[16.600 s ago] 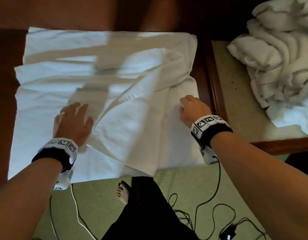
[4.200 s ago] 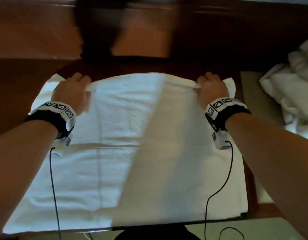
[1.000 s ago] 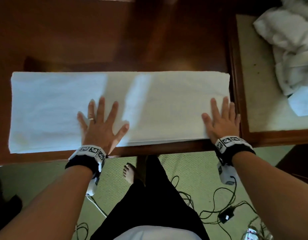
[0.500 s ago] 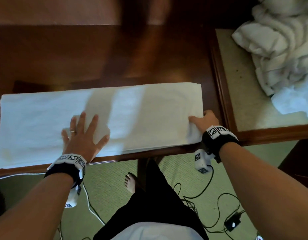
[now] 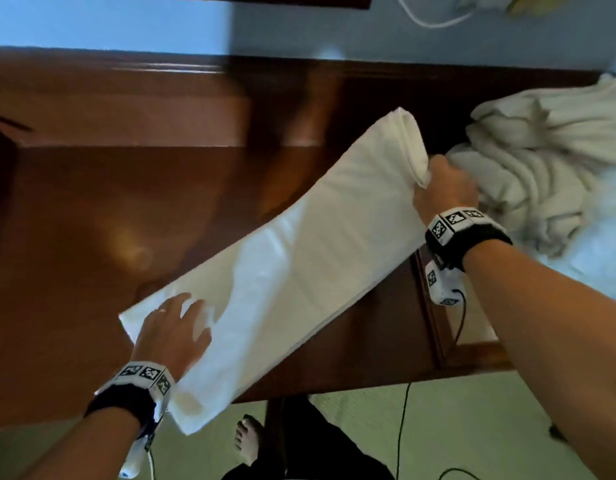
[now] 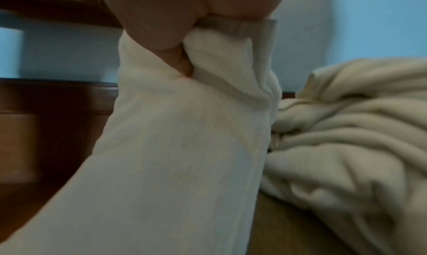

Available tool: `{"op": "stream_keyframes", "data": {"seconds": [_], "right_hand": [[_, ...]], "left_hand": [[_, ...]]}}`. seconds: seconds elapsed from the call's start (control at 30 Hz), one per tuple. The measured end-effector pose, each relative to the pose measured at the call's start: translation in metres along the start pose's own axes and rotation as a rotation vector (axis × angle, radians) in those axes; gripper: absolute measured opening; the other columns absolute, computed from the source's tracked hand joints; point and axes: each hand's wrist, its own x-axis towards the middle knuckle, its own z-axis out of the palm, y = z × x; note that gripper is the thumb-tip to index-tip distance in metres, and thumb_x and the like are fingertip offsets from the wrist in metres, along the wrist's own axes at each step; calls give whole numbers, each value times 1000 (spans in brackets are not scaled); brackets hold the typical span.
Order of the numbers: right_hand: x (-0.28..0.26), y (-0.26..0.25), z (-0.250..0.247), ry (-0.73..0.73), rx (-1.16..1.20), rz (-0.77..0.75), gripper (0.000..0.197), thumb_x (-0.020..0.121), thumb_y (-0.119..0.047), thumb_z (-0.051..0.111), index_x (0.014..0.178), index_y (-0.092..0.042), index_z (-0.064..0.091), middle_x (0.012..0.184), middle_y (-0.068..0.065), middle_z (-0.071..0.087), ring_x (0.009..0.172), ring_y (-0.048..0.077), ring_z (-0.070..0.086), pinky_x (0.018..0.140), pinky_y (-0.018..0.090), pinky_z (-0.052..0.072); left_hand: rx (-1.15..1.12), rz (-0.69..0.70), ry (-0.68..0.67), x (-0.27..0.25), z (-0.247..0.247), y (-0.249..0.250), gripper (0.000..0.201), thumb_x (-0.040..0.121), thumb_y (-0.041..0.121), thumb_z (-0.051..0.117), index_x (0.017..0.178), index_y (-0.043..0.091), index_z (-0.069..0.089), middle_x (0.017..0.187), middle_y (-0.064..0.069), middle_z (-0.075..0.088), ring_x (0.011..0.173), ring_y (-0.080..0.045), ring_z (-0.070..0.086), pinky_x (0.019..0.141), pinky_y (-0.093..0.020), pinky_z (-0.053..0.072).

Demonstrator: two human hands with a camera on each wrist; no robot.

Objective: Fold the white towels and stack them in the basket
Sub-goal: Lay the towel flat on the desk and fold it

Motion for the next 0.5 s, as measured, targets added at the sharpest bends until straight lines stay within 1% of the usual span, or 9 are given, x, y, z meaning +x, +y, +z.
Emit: {"op": "stream_keyframes", "data": {"seconds": [0.03,0.07,0.13,0.17,0.23,0.3,0.37,0.43,0.5], "right_hand": [[17,-1,-13,53,-9,-40,15,89,-17,56,101,-13,48,101,21,61,90,45,60,71,45,43],[33,0,-23,103,-20,-75,15,89,-15,54,102,-12,48,100,22,61,89,46,60,69,45,42],[53,0,-40,181,-52,-129,16,88,-13,53,102,-12,47,96,22,62,85,48,60,65,44,40],[58,-2,-45,207,-64,-156,16,88,-12,53,102,-11,47,93,22,62,83,48,60,64,44,39],[55,-7,-50,248,-58,-257,14,87,-12,55,99,-10,49,87,22,62,76,47,60,60,45,42],[36,-12,-44,263,-21,-400,12,83,-12,60,92,-9,52,78,19,61,65,44,59,53,43,44],[4,-15,-29,231,2,-537,19,77,-14,67,89,-11,53,74,13,60,58,39,59,47,37,43],[-39,-18,-2,167,15,-637,33,70,-16,74,93,-14,50,77,11,62,61,35,61,45,35,45],[-90,-22,33,40,28,-690,46,64,-18,79,97,-17,46,82,9,62,67,33,62,44,35,48]], "left_hand": [[0,37,16,3,-2,8,55,73,45,47,109,12,73,115,-16,68,90,-36,70,71,-49,58],[-10,92,35,7,-2,17,54,72,44,46,104,11,75,109,-15,71,88,-33,70,71,-43,58],[-53,220,83,17,0,40,54,73,43,44,98,10,78,100,-13,74,93,-25,64,78,-35,52],[-89,260,62,22,3,51,54,74,44,44,99,10,78,101,-13,74,94,-23,64,78,-34,53],[-99,290,-25,32,5,67,54,76,47,44,106,16,77,106,-7,73,89,-27,71,72,-38,61],[-96,308,-59,44,7,72,55,79,50,42,114,19,72,109,-2,69,88,-28,71,70,-41,61],[-149,313,-51,54,2,69,59,83,51,38,122,17,68,113,-3,65,93,-29,68,75,-42,58],[-195,302,8,60,-7,63,63,86,52,36,126,14,66,115,-5,64,97,-30,67,82,-44,56],[-251,257,123,61,-18,56,60,87,50,39,125,12,66,114,-6,64,96,-31,67,80,-44,57]]}}
